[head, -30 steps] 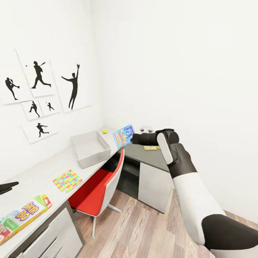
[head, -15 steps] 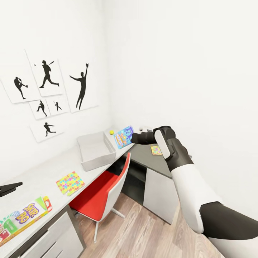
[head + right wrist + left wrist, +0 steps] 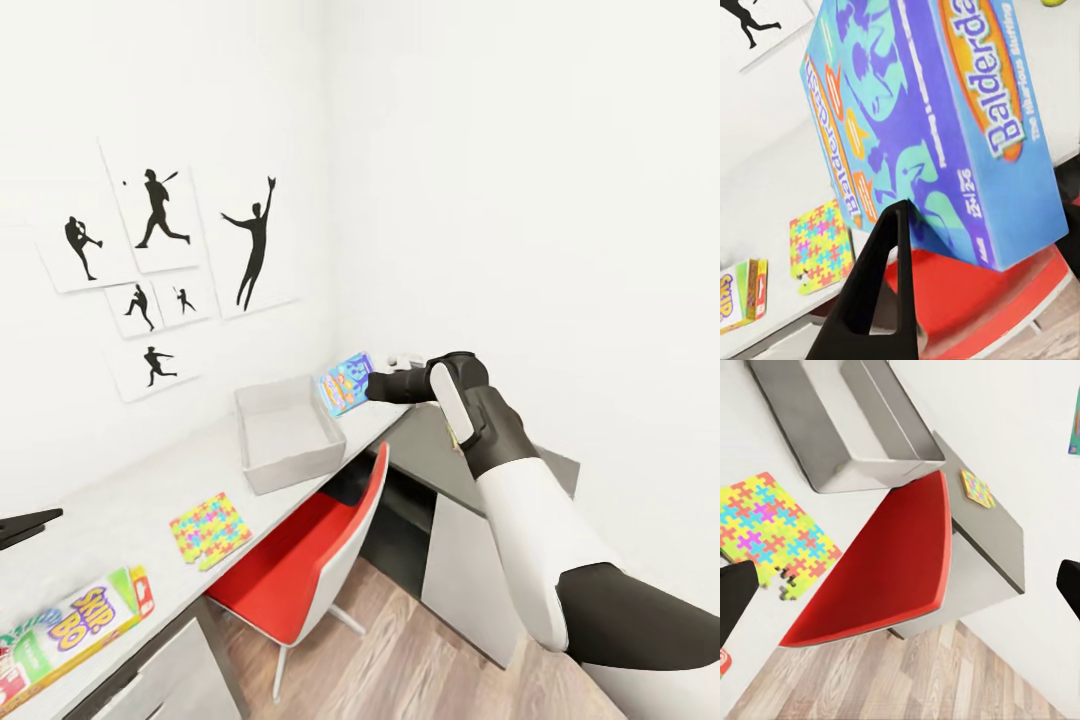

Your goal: Put all the toys in the child's room - the three board games (two on the bed and one on the table), the two jigsaw puzzles on the table, and the tennis ball on the table - inside the toy box on the table in the child's room.

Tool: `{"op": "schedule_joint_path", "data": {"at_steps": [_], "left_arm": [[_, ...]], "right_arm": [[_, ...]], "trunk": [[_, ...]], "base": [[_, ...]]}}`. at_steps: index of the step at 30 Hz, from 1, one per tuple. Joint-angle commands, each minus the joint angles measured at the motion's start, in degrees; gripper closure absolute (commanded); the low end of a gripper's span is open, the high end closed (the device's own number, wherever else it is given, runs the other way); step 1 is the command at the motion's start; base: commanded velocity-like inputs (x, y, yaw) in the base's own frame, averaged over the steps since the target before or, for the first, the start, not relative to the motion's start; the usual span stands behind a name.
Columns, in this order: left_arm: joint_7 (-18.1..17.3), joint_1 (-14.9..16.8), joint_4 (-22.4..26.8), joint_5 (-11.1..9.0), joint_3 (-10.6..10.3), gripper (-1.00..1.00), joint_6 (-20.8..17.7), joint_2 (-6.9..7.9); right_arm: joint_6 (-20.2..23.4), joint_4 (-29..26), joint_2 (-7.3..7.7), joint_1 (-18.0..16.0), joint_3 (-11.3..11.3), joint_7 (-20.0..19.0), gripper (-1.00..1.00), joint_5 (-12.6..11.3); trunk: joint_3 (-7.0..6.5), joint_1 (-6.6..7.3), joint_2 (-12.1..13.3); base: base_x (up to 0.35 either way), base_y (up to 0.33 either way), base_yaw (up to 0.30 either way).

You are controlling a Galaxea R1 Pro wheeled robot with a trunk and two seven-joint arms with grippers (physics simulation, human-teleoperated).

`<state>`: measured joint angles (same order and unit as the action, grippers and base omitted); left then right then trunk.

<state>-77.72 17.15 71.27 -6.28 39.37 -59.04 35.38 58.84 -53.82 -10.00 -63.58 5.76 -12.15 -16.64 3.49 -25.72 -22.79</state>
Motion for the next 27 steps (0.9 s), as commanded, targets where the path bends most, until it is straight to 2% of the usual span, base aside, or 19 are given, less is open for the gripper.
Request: {"op": "schedule_joint_path", "data": {"at_steps": [1,12,14,17,18,19,20,22,24,25,27], "left_arm": [[-0.1,0.1,0.0,0.0,0.0,-1.0,-0.5,-0.01],[-0.2,0.1,0.4,-0.1,-0.1,-1.0,-0.5,-0.44],[-0.2,0.1,1.6,-0.1,-0.3,-1.0,-0.5,-1.26],[0.2,0.5,6.7,0.0,-3.7,-1.0,-0.6,-5.25],[0.3,0.6,7.3,0.0,-5.0,-1.0,-0.7,-5.72],[0.3,1.7,7.9,0.0,-7.3,-1.0,-0.8,-6.13],[0.4,3.4,8.1,0.0,-8.8,-1.0,-0.9,-6.33],[0.5,10.9,7.2,0.3,-14.5,-1.0,-1.0,-7.73],[0.8,15.8,4.3,0.4,-18.0,-1.0,-1.0,-8.5],[1.3,18.5,1.9,0.5,-18.9,-1.0,-1.0,-8.66],[2.0,21.2,-0.4,0.5,-19.5,-1.0,-1.0,-8.77]], "right_arm": [[0.2,0.0,0.0,-0.1,0.0,-0.3,1.0,0.1],[0.2,0.0,0.0,-0.1,0.8,2.0,1.0,0.0],[0.2,0.0,0.0,-0.1,0.9,2.1,1.0,0.0],[0.2,0.0,0.0,-0.1,1.1,2.1,1.0,0.1],[0.2,-0.1,0.0,-0.1,1.1,2.1,1.0,0.1],[0.2,-0.1,0.0,-0.1,1.2,2.1,1.0,0.1],[0.2,-0.1,0.0,-0.1,1.2,2.1,1.0,0.1],[0.2,-0.1,0.0,-0.1,1.2,2.1,1.0,0.2],[0.2,-0.1,0.0,-0.1,1.3,2.1,1.0,0.3],[0.2,-0.1,0.0,-0.1,1.3,2.2,1.0,0.4],[0.2,-0.1,0.0,-0.1,1.2,2.2,1.0,0.4]], "trunk": [[0.12,-0.06,-0.1],[0.11,-0.06,-0.1],[0.11,-0.06,-0.1],[0.11,-0.06,-0.1],[0.11,-0.06,-0.1],[0.11,-0.06,-0.1],[0.11,-0.06,-0.1],[0.11,-0.06,-0.1],[0.11,-0.06,-0.1],[0.12,-0.06,-0.1],[0.15,-0.06,-0.1]], "base": [[0.246,-0.156,0.279],[0.245,-0.225,0.283],[0.222,-0.247,0.284],[0.086,-0.094,0.284],[0.028,-0.03,0.284],[0.014,-0.015,0.284],[0.009,-0.01,0.284],[0.004,-0.004,0.284],[0.001,-0.001,0.284],[0.0,0.0,0.283],[0.0,0.0,0.207]]}}
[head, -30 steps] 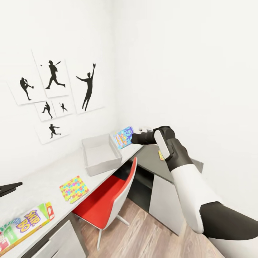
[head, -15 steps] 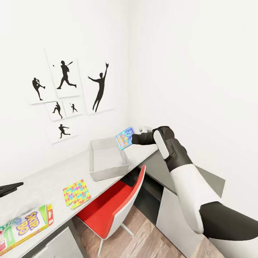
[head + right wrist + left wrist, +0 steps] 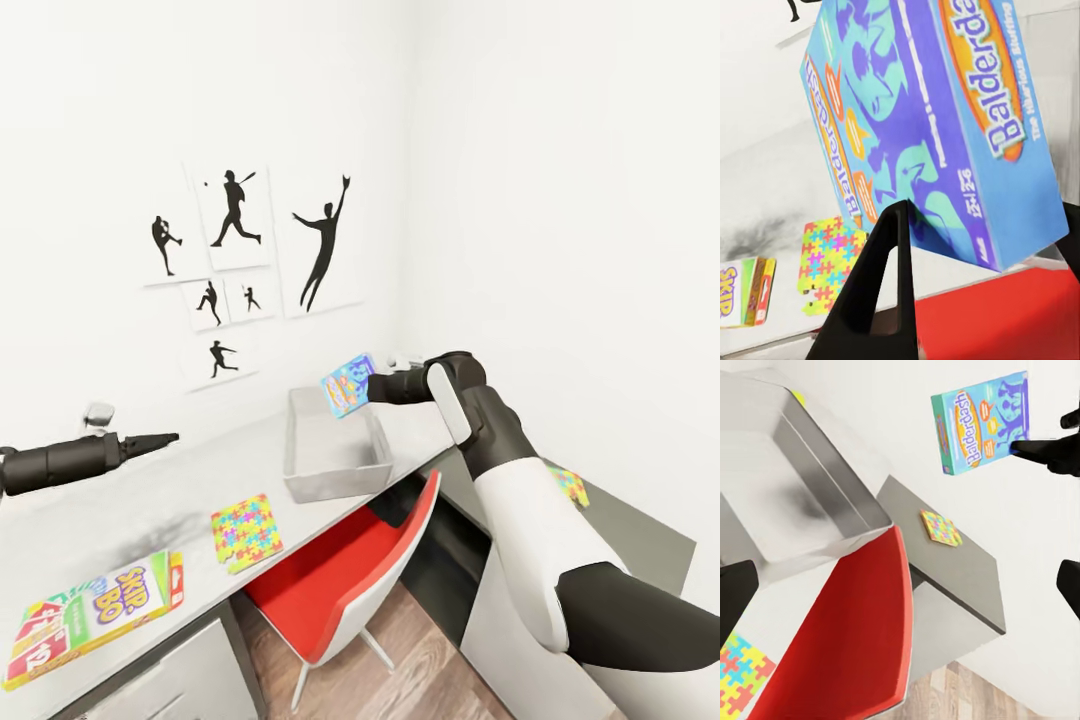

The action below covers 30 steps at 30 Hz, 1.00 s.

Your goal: Put all the toys in the child's room - the three board games (two on the bed and one on the table), the two jigsaw puzzles on the table, and the tennis ball on the table - inside the toy box on the table in the child's room.

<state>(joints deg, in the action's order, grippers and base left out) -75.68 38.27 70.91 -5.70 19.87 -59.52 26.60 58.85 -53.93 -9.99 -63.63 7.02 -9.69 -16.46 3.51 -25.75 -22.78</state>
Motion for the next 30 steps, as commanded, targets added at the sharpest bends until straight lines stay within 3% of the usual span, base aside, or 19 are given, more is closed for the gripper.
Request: {"op": "schedule_joint_path", "data": {"at_steps": [1,4,19,26,30], "left_arm": [[0.1,0.8,-0.7,-0.1,-0.2,-1.0,-0.5,-0.05],[0.0,2.1,-1.9,-0.5,-0.3,-1.0,-0.5,0.08],[0.2,2.0,-1.7,0.0,-0.7,-1.0,-0.4,-0.32],[0.2,1.9,-1.8,0.0,-0.7,-1.0,-0.4,-0.32],[0.1,1.8,-1.8,-0.1,-0.8,-1.0,-0.4,-0.35]], "right_arm": [[0.2,-0.1,0.0,-0.1,0.0,-0.3,1.0,0.2],[0.2,-0.1,0.0,0.0,-0.1,-0.3,1.0,-0.2],[-1.2,0.1,0.0,0.0,0.0,-0.3,1.0,-0.2],[-1.0,0.4,0.0,0.0,-0.5,-0.2,1.0,-0.5],[-1.3,1.3,0.0,0.0,-0.3,1.1,1.0,-0.4]], "trunk": [[0.15,-0.04,-0.1],[0.16,-0.04,-0.1],[0.16,-0.04,-0.1],[0.11,-0.04,-0.1],[0.02,-0.04,-0.1]], "base": [[0.0,0.0,0.107],[0.0,0.0,0.03],[0.106,0.019,0.001],[0.192,0.176,0.026],[0.263,-0.058,0.14]]}}
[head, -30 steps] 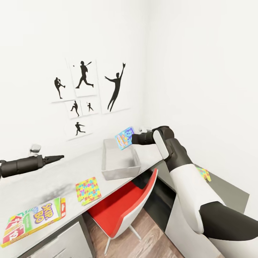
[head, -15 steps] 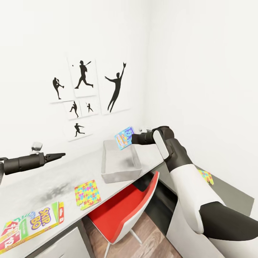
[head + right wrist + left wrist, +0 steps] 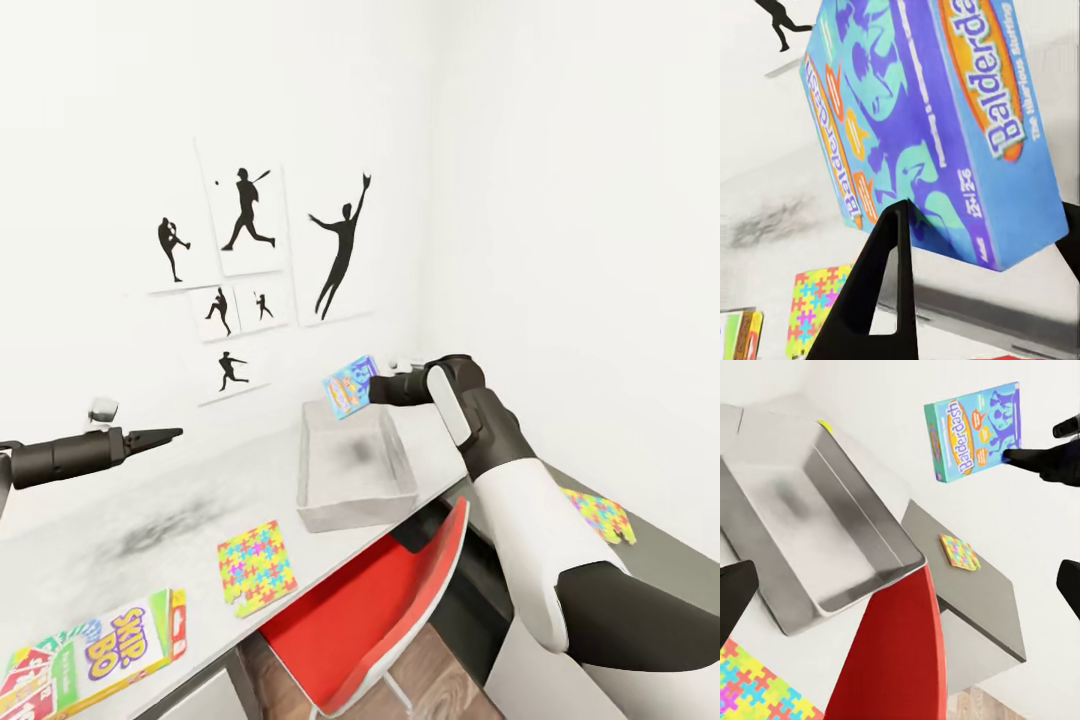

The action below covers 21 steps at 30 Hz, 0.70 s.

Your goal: Put all the toys in the child's room - the three board games (two on the bed and one on the table), the two jigsaw puzzles on the table, and the tennis ball on the table - inside the toy box on the table in the child's room.

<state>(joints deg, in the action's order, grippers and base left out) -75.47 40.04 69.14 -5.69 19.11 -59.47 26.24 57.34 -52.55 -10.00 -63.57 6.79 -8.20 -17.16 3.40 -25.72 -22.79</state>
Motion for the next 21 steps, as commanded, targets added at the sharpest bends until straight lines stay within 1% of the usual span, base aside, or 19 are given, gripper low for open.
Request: {"op": "schedule_joint_path", "data": {"at_steps": [1,7,9,13,21], "left_arm": [[-0.2,0.0,0.0,-0.3,0.0,-1.0,-0.5,0.0],[-0.2,0.0,0.1,-0.4,0.0,-1.0,-0.5,0.01],[-0.2,-0.1,0.1,-0.4,0.0,-1.0,-0.5,-0.03],[-0.2,-0.1,0.1,-0.4,0.0,-1.0,-0.5,-0.05],[-0.2,-0.1,0.2,-0.4,0.1,-1.0,-0.5,-0.05]], "right_arm": [[-0.1,0.2,0.0,-0.1,0.1,0.1,1.0,0.2],[-0.1,0.3,0.0,-0.1,0.1,0.2,1.0,-0.1],[-0.1,0.3,0.0,-0.1,0.1,0.2,1.0,0.0],[-0.1,0.3,0.0,-0.1,0.1,0.2,1.0,0.2],[0.0,0.3,0.0,-0.1,0.2,0.2,1.0,0.4]], "trunk": [[0.13,-0.07,-0.1],[0.13,-0.07,-0.1],[0.1,-0.07,-0.1],[-0.02,-0.07,-0.1],[-0.18,-0.07,-0.1]], "base": [[0.124,-0.102,0.011],[0.124,-0.12,0.004],[0.143,-0.184,0.091],[0.161,-0.219,0.219],[0.218,-0.086,0.276]]}}
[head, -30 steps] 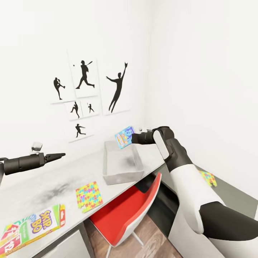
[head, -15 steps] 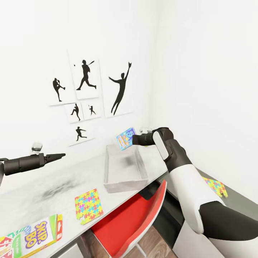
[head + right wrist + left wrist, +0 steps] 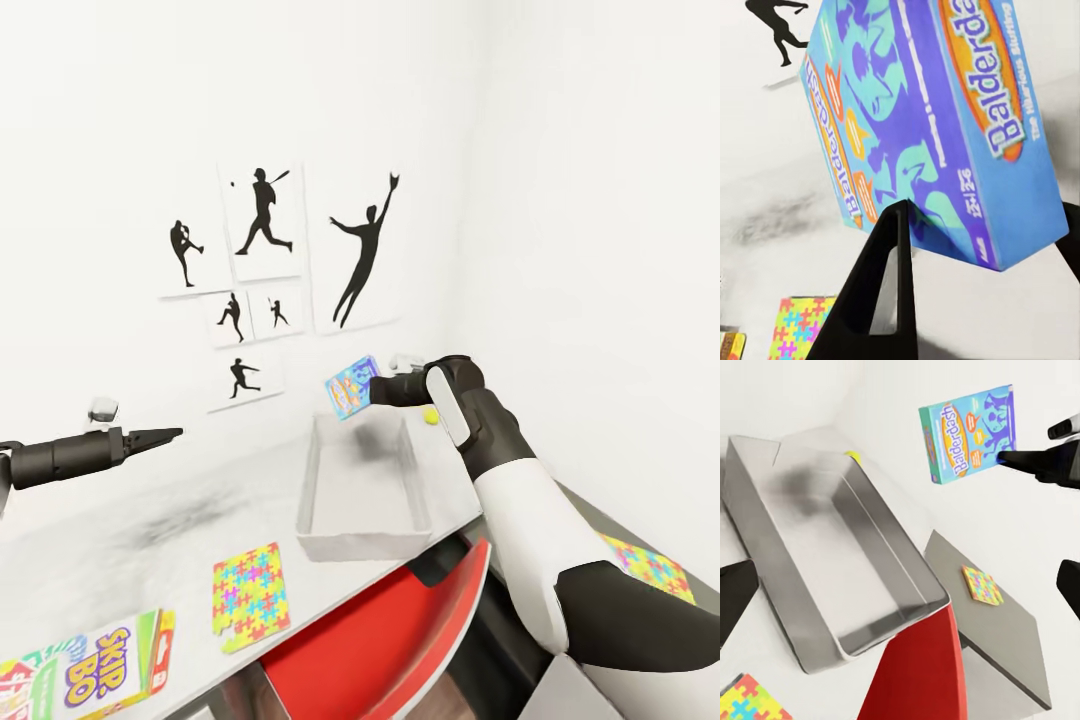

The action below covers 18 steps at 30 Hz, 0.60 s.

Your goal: Put all the toys in the child's room - the three board games (two on the bed and one on the table), the two jigsaw puzzles on the table, and the tennis ball on the table - inside the toy box on the table in the child's room.

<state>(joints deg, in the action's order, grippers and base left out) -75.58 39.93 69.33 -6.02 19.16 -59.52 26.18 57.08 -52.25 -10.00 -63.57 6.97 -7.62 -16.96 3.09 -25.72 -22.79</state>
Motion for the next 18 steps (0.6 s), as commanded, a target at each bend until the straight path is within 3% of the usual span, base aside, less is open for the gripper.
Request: {"op": "schedule_joint_path", "data": {"at_steps": [1,5,13,18], "left_arm": [[-0.1,0.1,0.0,-0.1,0.0,-1.0,-0.5,0.01],[-0.1,0.1,0.1,-0.1,0.0,-1.0,-0.5,0.01],[-0.1,0.1,0.3,-0.2,0.0,-1.0,-0.5,0.01],[-0.1,0.1,0.3,-0.2,0.0,-1.0,-0.5,0.01]], "right_arm": [[0.2,0.0,0.0,-0.1,0.0,-0.4,1.0,0.2],[0.2,0.0,0.0,-0.1,-0.1,-0.4,1.0,-0.1],[0.1,0.0,0.0,-0.1,-0.1,-0.5,1.0,-0.2],[0.1,0.0,0.0,-0.1,-0.1,-0.5,1.0,-0.3]], "trunk": [[0.13,-0.06,-0.1],[0.12,-0.06,-0.1],[0.12,-0.06,-0.1],[0.12,-0.06,-0.1]], "base": [[0.206,-0.033,0.284],[0.199,-0.021,0.134],[0.203,-0.039,0.011],[0.159,0.081,0.0]]}}
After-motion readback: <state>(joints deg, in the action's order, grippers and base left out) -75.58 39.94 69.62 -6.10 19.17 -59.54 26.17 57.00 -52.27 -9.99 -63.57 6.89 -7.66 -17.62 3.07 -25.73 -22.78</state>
